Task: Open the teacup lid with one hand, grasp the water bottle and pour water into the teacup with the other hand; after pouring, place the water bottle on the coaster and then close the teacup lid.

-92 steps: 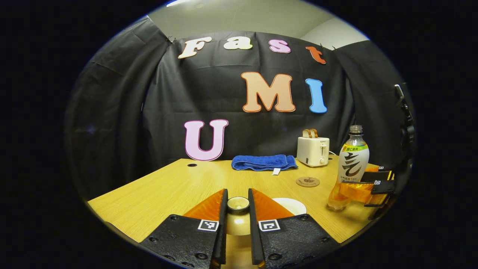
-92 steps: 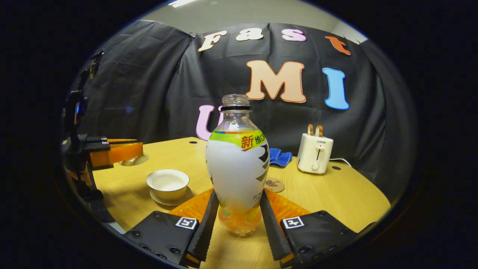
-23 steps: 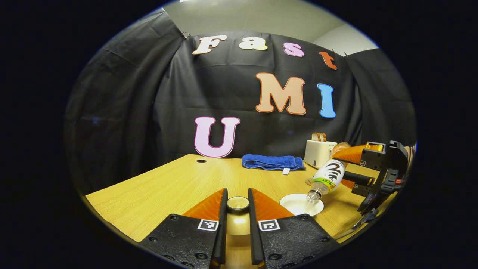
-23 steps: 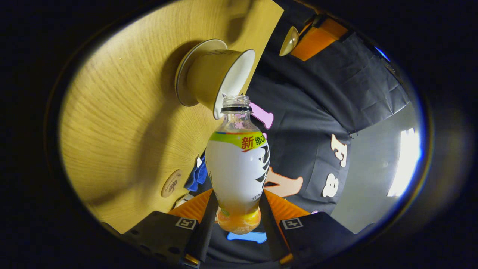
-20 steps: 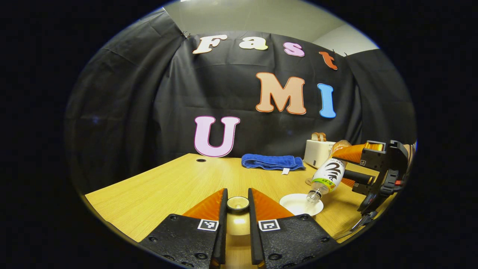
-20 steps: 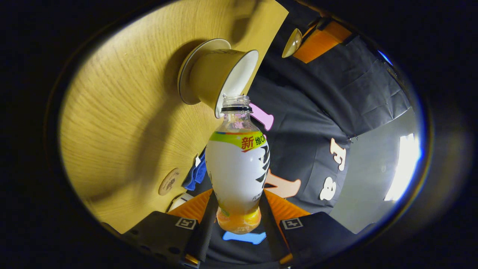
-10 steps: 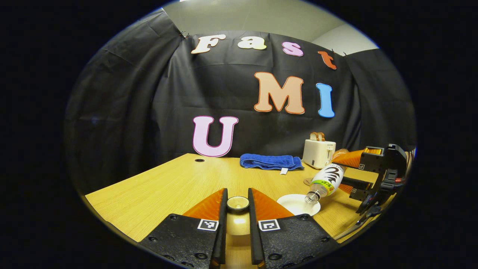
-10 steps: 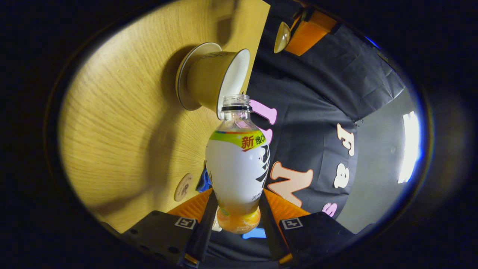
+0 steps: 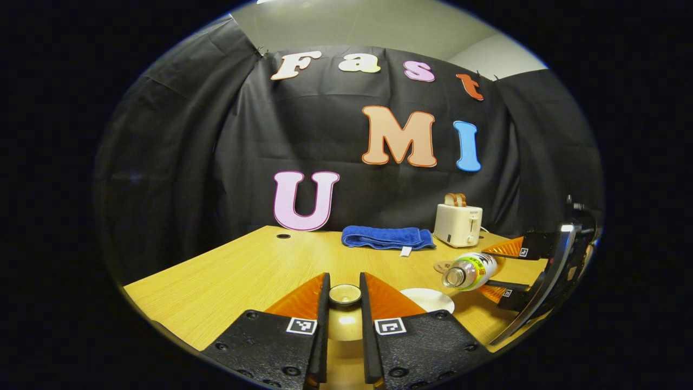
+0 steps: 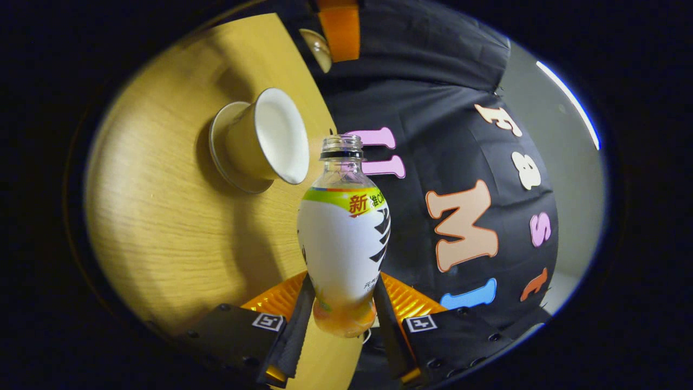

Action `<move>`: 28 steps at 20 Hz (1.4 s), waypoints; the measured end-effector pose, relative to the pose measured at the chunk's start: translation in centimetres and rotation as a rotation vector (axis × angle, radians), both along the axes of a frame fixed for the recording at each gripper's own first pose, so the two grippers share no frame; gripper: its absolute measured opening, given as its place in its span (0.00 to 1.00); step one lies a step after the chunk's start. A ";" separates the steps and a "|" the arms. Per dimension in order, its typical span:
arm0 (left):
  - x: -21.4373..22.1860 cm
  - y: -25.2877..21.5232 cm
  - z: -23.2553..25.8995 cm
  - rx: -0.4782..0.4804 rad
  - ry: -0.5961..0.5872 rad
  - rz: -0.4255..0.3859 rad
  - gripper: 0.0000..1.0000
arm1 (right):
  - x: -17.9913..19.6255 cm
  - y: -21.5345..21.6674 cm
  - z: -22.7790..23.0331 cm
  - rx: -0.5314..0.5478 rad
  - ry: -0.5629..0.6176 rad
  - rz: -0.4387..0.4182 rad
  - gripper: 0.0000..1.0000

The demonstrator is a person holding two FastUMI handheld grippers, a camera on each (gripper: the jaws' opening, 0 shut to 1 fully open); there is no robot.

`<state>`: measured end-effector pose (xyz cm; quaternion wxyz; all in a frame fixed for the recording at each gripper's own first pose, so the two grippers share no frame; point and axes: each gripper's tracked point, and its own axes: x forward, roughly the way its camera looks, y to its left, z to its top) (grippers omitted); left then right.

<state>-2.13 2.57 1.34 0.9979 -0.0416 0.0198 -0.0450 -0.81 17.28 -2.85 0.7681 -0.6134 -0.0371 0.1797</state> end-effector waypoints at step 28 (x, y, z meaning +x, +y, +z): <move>0.2 -2.5 1.7 -0.004 -0.036 -0.062 0.24 | 17.5 -7.1 1.0 1.205 0.378 -0.425 0.67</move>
